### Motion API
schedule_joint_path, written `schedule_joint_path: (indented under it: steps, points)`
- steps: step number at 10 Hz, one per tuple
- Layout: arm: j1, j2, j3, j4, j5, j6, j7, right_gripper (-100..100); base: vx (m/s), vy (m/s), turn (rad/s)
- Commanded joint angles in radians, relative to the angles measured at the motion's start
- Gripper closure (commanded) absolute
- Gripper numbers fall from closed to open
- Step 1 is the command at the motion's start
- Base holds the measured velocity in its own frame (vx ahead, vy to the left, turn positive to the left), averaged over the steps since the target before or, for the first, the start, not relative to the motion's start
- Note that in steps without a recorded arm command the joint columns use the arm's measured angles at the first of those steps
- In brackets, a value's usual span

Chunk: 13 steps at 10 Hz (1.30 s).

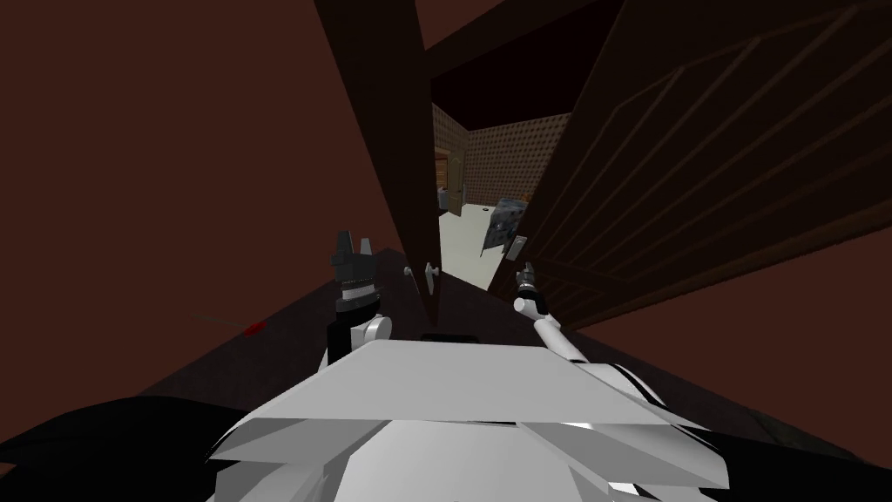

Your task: Pull the door open

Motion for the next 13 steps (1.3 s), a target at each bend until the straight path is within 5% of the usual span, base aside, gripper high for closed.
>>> schedule_joint_path:
  steps: [1,13]
  points:
    - [-0.02,-0.015,0.001,0.043,-0.023,-0.006,0.012,-100,0.08,-0.01,0.084]
    - [-0.178,-0.097,0.009,0.345,-0.163,-0.049,0.084,-100,0.078,-0.016,0.062]
